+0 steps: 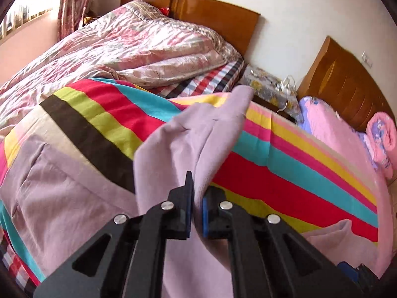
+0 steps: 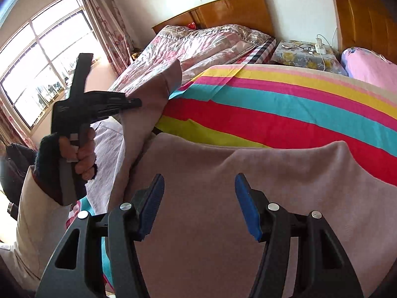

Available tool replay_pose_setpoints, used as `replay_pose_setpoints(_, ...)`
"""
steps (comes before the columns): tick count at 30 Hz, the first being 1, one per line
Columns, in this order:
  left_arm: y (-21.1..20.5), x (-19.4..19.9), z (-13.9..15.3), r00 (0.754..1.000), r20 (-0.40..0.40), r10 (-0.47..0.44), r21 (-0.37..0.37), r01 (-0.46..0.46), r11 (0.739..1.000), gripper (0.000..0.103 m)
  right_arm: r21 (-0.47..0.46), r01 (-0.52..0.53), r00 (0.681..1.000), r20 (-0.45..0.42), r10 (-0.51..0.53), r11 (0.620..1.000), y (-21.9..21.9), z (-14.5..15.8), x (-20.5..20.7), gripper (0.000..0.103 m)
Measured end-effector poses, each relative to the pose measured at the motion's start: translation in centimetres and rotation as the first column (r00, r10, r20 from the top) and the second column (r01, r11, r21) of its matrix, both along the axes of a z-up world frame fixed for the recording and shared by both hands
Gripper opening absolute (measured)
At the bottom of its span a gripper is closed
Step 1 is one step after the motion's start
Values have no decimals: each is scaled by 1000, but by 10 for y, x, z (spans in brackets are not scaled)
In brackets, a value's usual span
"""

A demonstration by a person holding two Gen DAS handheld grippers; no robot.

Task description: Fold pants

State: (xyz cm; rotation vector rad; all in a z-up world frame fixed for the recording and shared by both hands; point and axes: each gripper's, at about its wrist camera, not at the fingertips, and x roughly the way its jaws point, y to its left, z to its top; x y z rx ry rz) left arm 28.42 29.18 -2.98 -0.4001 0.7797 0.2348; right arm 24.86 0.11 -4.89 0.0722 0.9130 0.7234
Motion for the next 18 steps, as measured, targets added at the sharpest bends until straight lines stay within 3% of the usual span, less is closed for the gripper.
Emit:
replay_pose_setpoints(4, 75, -115, -2, 979, 140, 149, -166, -125, 978, 7, -6, -73, 997, -23, 73, 997, 28, -7, -6, 59)
replay_pose_setpoints(5, 90, -137, -9, 974, 128, 187, -174, -163, 971, 8, -11, -88, 996, -26, 88, 996, 35, -9, -8, 59)
replay_pose_setpoints(7, 111, -163, -29, 983, 80, 168, -183, -151, 971, 9, -18, -121, 992, -33, 121, 992, 51, -11, -10, 59)
replay_pose_setpoints(8, 117, -174, -42, 985, 51, 165, -197, -152, 968, 19, -26, -137, 990, -31, 136, 990, 59, -12, -13, 59)
replay_pose_setpoints(9, 121, -181, -53, 983, 21, 182, -198, -175, 965, 28, -40, -151, 988, -28, 150, 988, 68, -12, -15, 59)
replay_pose_setpoints(10, 123, -187, -60, 981, 11, 193, -198, -187, 962, 45, -51, -166, 986, -29, 165, 985, 75, -13, -16, 59)
replay_pose_setpoints(11, 123, -192, -65, 982, 20, 186, -201, -178, 963, 54, -59, -179, 984, -32, 177, 982, 81, -15, -18, 59)
replay_pose_setpoints(13, 116, -196, -66, 984, 39, 174, -170, -165, 972, 66, -64, -199, 980, -45, 196, 978, 92, -17, -22, 59)
replay_pose_setpoints(14, 112, -195, -65, 985, 48, 165, -149, -156, 976, 70, -64, -210, 977, -50, 207, 976, 95, -18, -23, 59)
replay_pose_setpoints(18, 104, -193, -58, 988, 61, 140, -61, -137, 989, 70, -69, -265, 964, -29, 263, 962, 126, -9, -17, 57)
